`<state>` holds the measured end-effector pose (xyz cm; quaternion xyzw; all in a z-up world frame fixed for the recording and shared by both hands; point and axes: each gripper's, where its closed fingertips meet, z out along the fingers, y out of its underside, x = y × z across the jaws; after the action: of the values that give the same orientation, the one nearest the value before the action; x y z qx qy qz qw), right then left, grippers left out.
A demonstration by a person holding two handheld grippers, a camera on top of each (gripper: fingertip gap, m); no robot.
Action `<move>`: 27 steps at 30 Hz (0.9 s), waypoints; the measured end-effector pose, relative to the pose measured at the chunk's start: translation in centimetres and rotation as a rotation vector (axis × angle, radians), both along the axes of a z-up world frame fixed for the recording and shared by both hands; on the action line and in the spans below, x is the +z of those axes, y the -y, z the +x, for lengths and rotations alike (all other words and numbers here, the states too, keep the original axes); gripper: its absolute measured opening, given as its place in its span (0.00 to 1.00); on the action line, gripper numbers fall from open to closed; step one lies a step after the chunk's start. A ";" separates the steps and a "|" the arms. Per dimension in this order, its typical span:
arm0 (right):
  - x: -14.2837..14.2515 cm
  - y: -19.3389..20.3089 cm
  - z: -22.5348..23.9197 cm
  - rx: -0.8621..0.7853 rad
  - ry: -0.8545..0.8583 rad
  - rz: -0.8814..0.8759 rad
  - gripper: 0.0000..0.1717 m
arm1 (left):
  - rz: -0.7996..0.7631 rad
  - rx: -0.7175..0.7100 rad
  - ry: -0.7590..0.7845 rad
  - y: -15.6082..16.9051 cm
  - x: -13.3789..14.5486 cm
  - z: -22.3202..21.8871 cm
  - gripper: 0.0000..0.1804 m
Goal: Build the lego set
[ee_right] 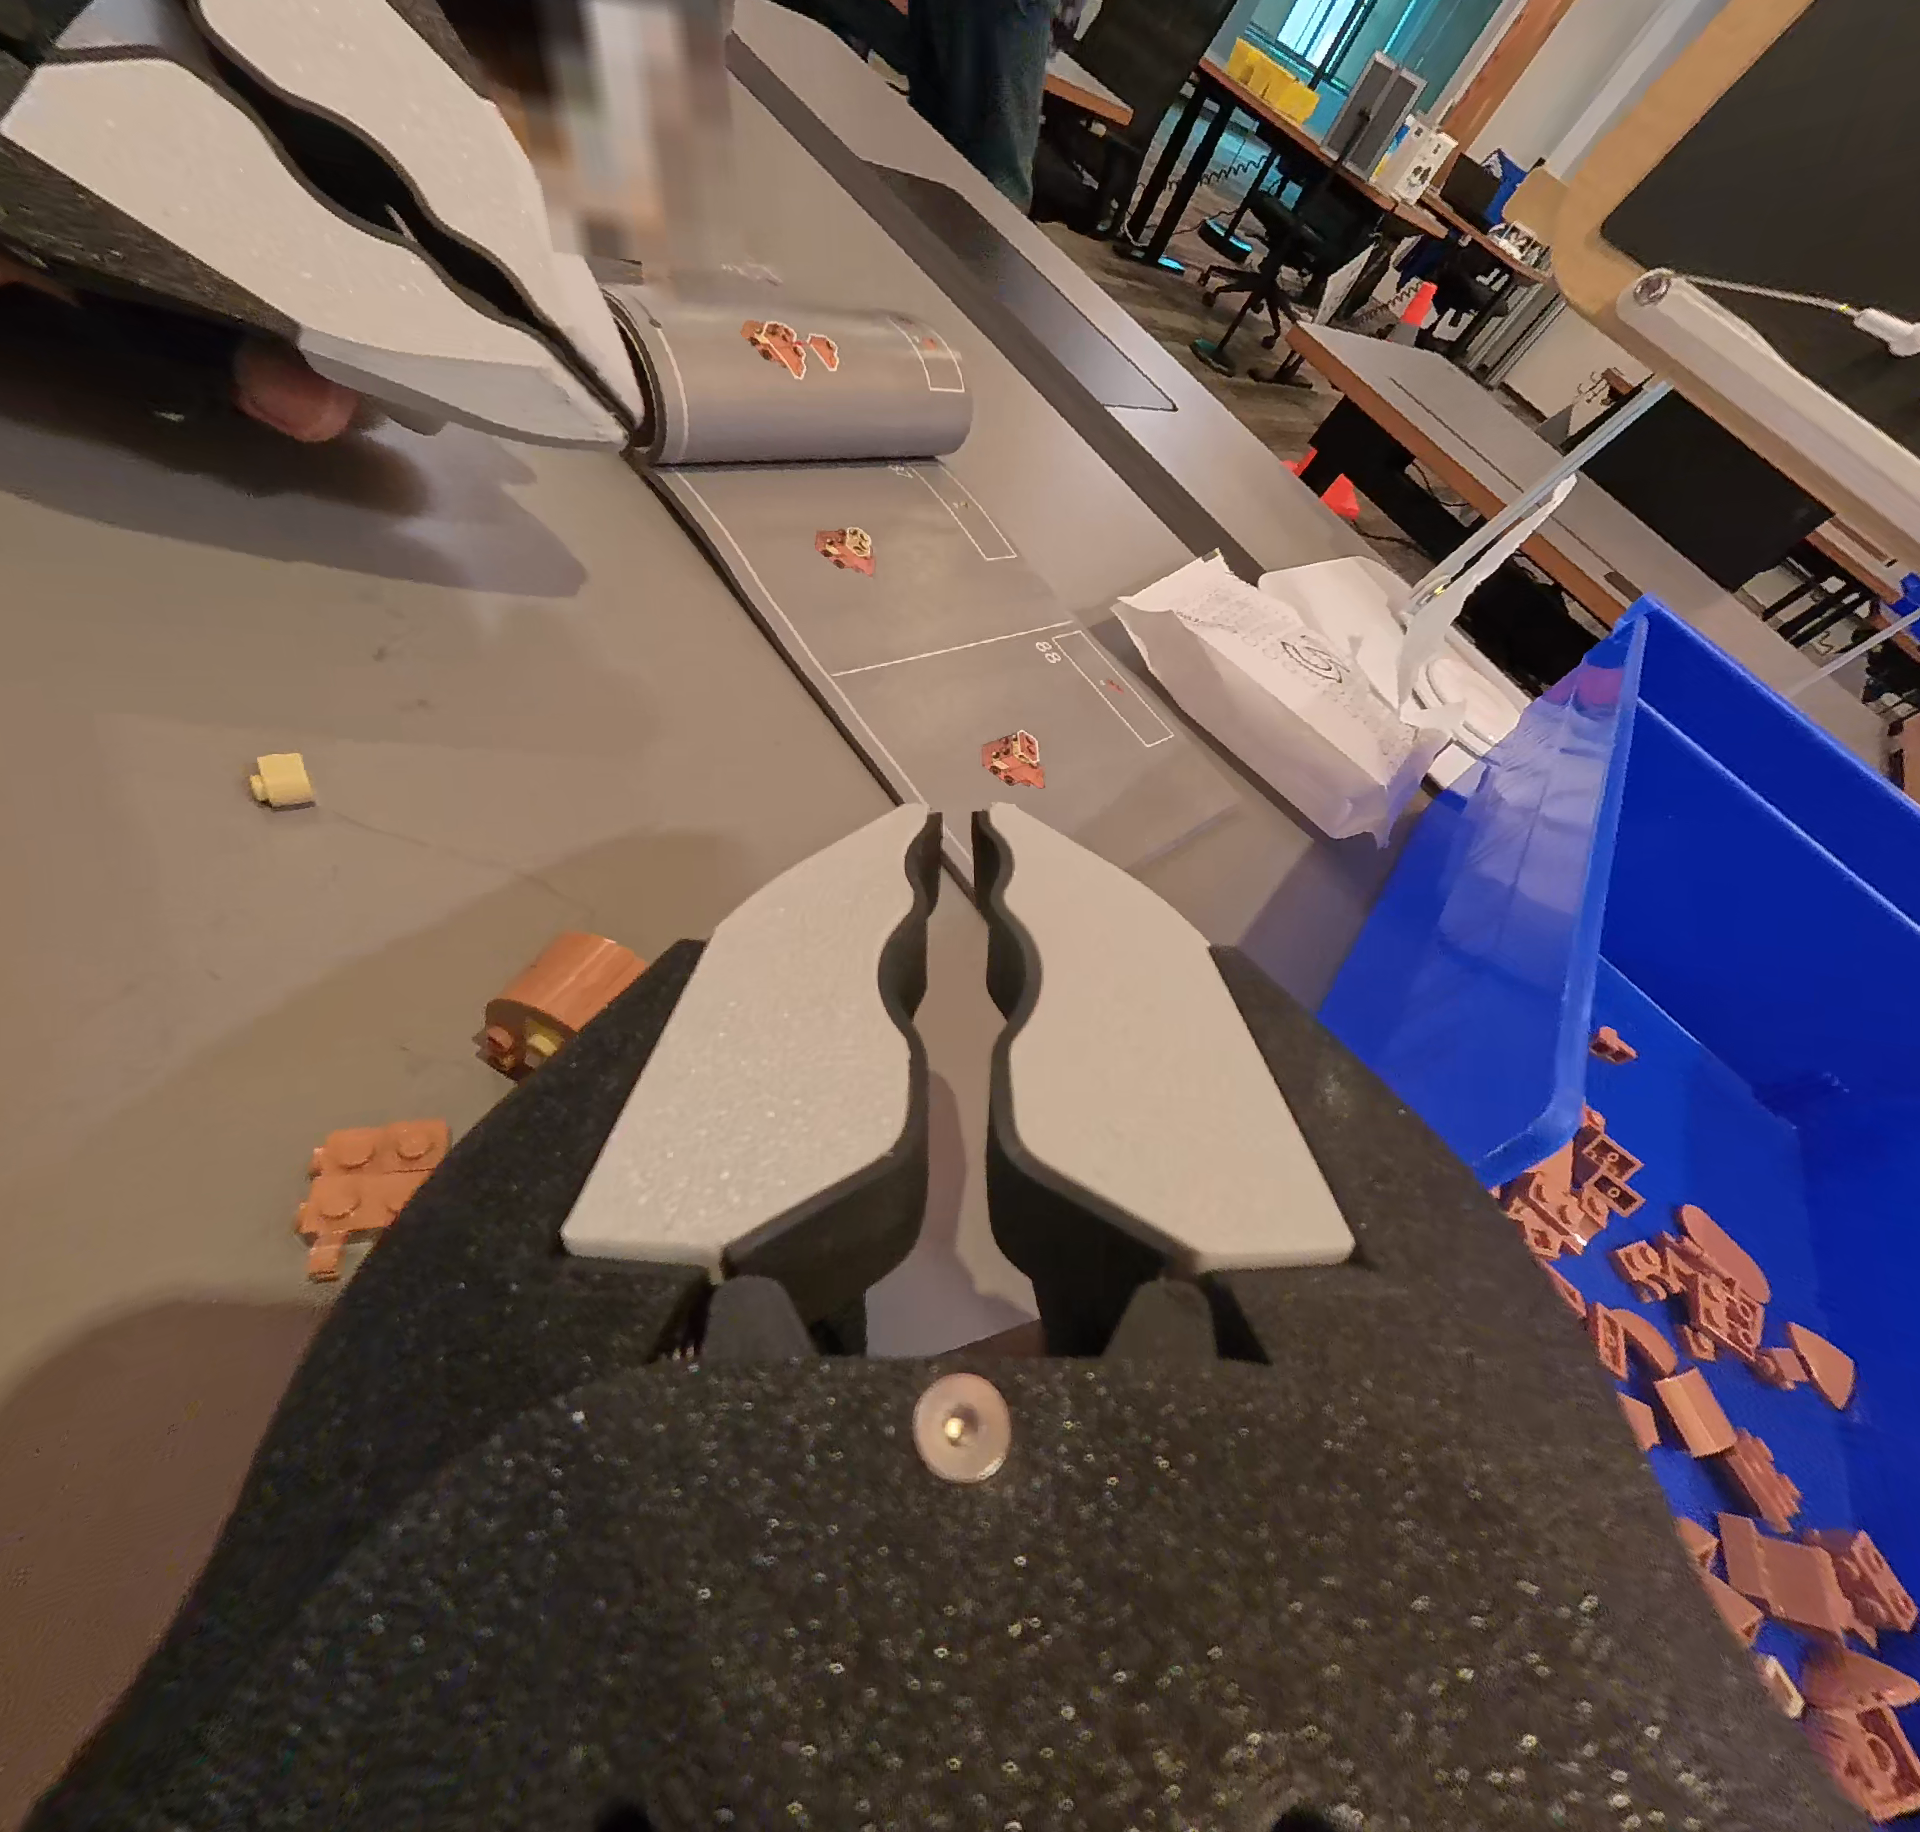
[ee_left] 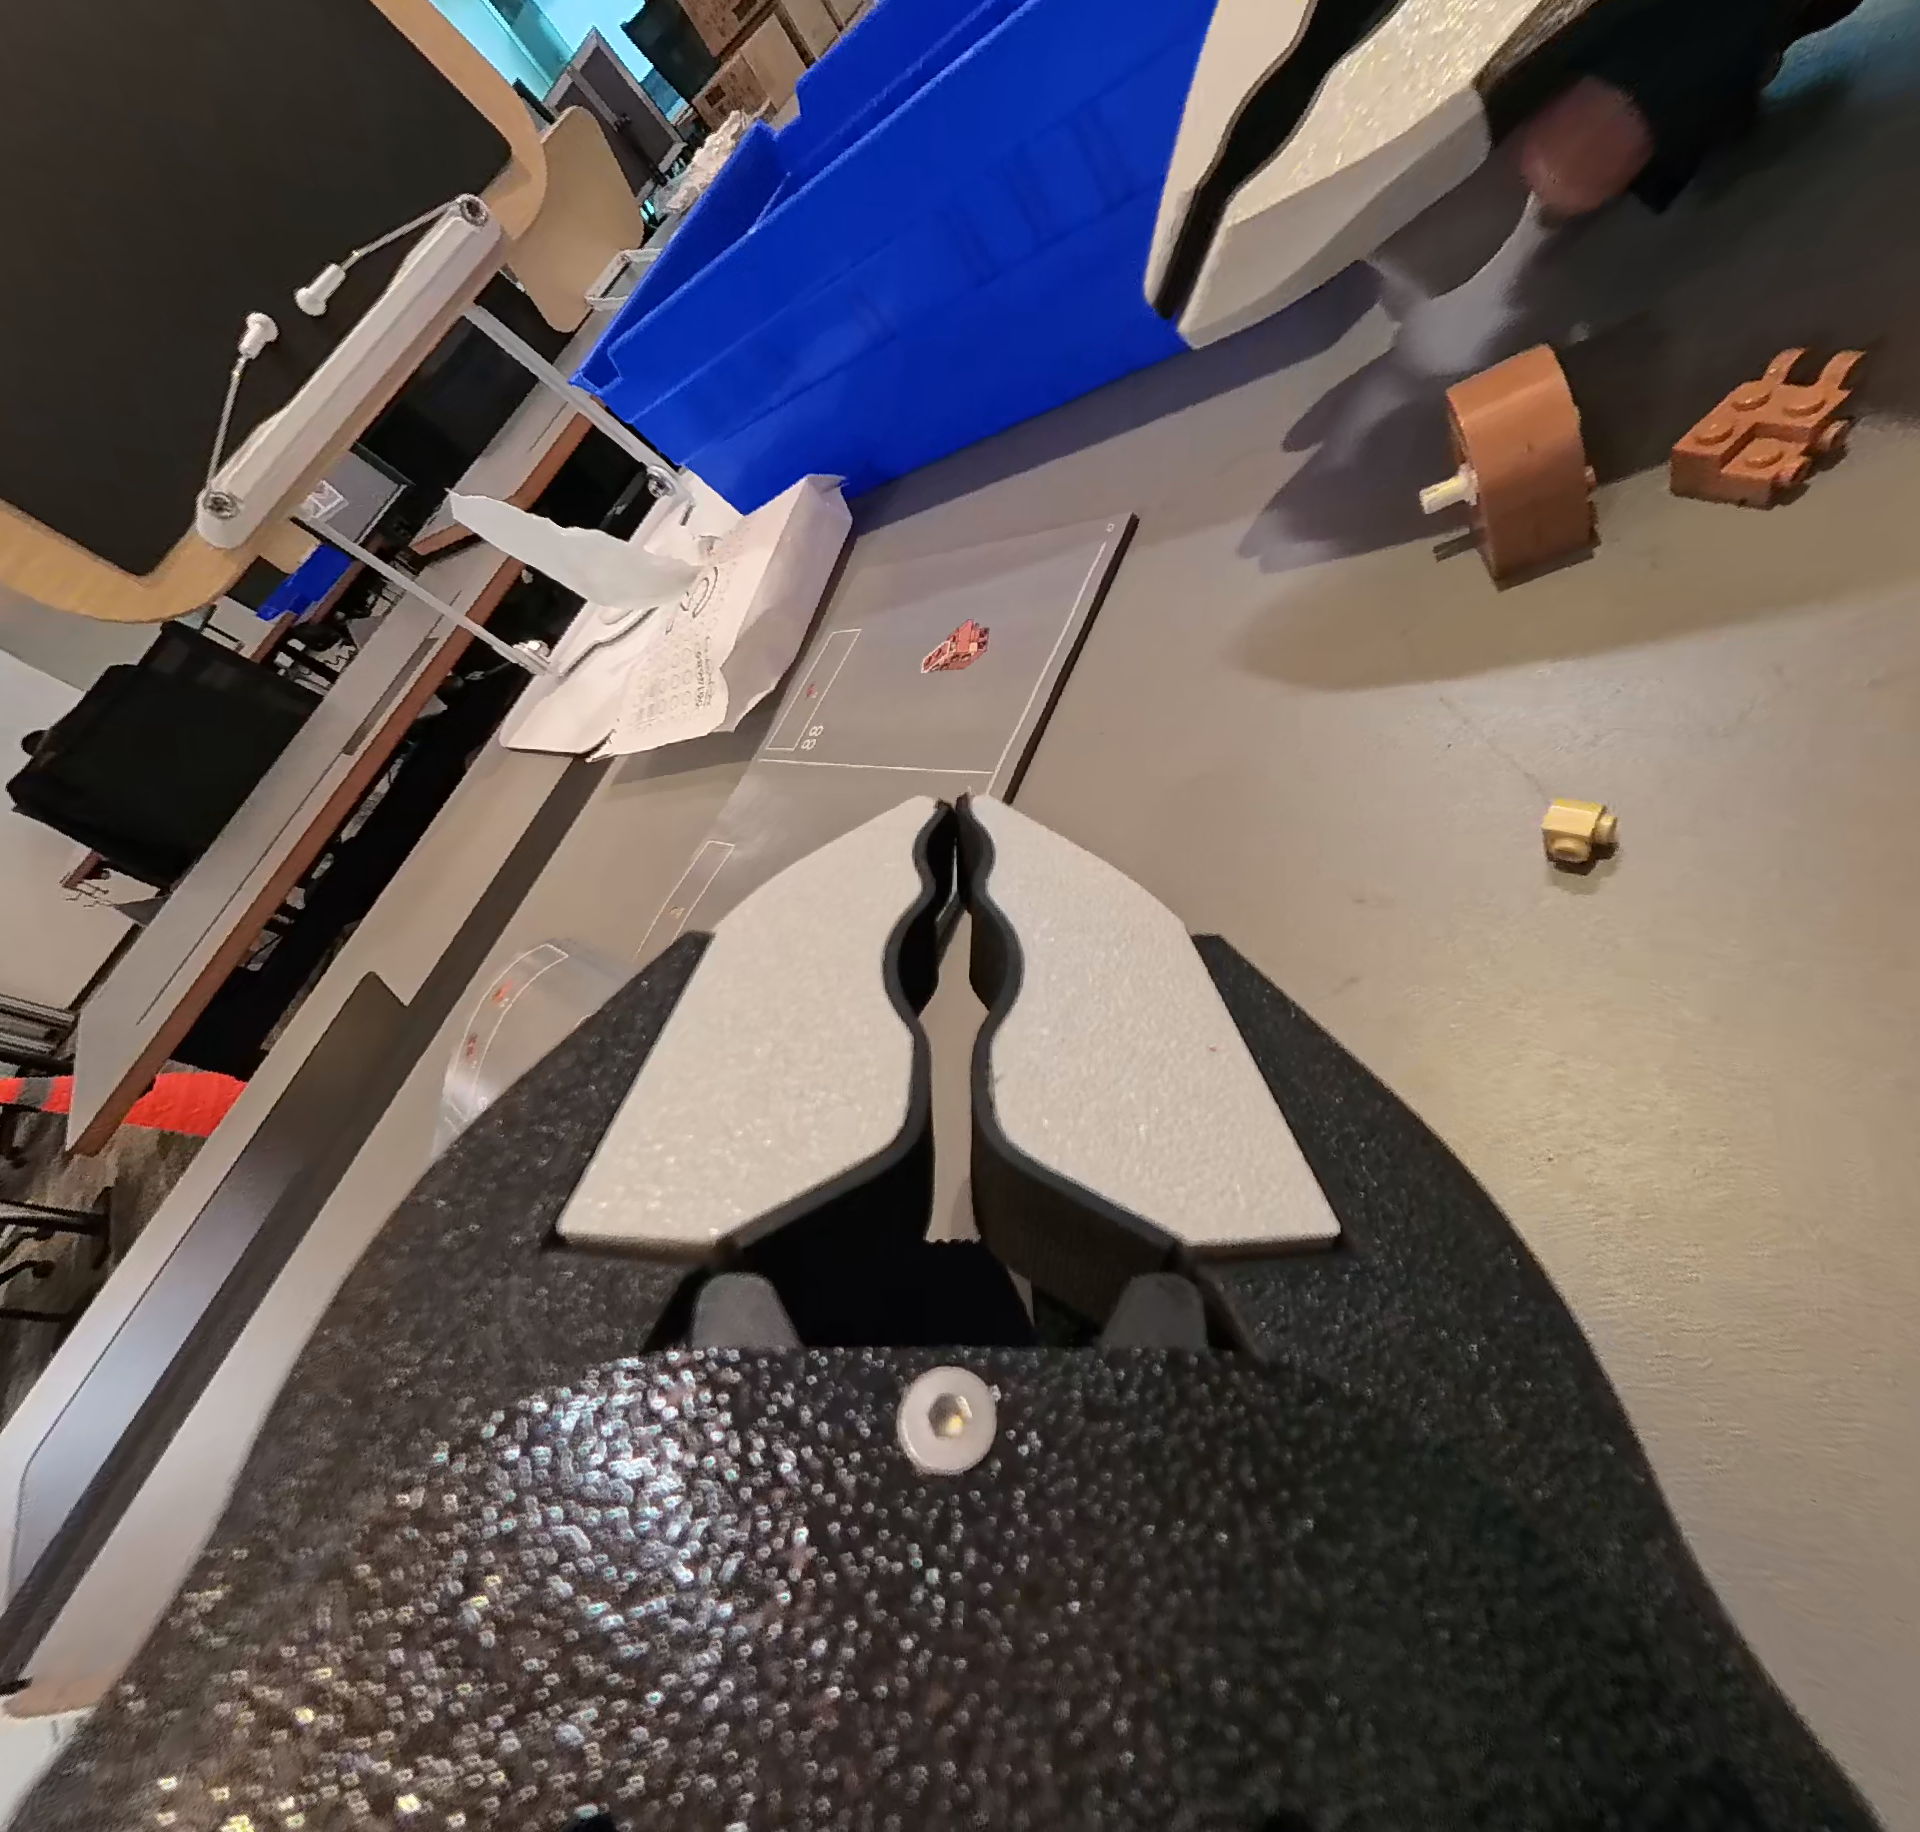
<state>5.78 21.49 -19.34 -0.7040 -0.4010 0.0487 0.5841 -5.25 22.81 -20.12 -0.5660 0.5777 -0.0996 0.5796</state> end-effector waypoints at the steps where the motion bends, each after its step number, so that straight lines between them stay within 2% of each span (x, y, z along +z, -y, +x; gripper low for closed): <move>1: 0.0 0.2 -0.1 0.006 0.000 0.000 0.03 | 0.002 0.005 -0.003 -0.1 0.0 -0.1 0.00; 9: 0.3 1.4 0.2 0.041 -0.021 0.004 0.03 | 0.017 0.043 -0.014 -0.8 -0.1 -0.5 0.00; 22: 0.1 1.4 1.4 0.033 -0.009 0.001 0.03 | 0.033 0.045 -0.026 -0.7 -0.2 -0.5 0.00; 27: 0.1 1.3 1.5 0.026 -0.002 0.007 0.03 | 0.032 0.013 0.117 0.3 2.1 -0.4 0.00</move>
<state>7.31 20.22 -19.23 -0.6965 -0.4096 0.0555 0.5865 -5.60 22.52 -18.05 -0.5536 0.5407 -0.1197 0.6220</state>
